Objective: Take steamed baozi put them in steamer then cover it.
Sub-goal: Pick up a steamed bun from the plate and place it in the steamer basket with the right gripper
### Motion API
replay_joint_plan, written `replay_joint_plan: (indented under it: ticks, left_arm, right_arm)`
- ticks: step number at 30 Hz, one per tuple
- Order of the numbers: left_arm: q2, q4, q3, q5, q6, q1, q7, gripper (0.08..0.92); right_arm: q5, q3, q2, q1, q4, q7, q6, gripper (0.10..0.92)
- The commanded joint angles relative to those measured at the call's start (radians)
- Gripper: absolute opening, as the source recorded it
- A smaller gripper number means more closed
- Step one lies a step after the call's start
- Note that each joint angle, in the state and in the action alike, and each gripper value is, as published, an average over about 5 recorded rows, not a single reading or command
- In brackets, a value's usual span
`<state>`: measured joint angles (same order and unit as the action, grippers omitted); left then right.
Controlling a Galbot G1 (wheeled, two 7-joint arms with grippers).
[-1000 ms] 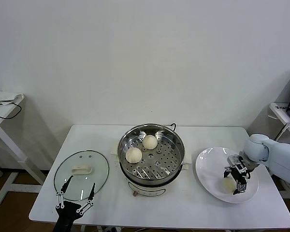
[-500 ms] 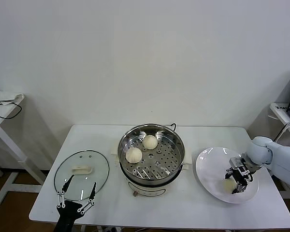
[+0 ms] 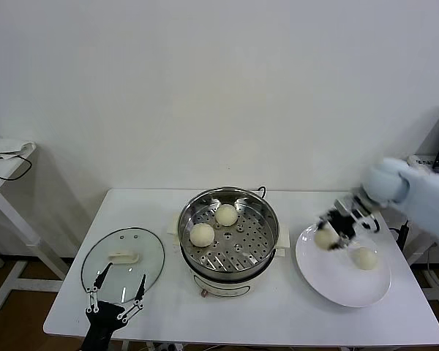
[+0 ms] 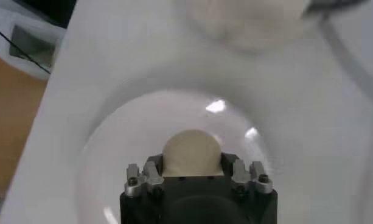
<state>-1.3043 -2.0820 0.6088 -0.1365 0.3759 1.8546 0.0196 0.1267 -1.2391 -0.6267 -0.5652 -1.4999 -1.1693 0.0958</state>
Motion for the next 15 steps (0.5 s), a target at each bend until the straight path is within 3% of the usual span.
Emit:
replay_joint_plan:
  ticks: [1, 15]
  left_arm:
    - [0.0, -0.003, -0.009, -0.001, 0.002, -0.001, 0.0, 0.823]
    - [-0.002, 0.001, -0.003, 0.001, 0.004, 0.0, 0.003, 0.823]
  right_arm:
    - [0.026, -0.115, -0.31, -0.394, -0.186, -0.033, 0.295, 0.652]
    - [-0.26, -0.127, -0.5, -0.121, -0.198, -0.016, 0.404, 0.661]
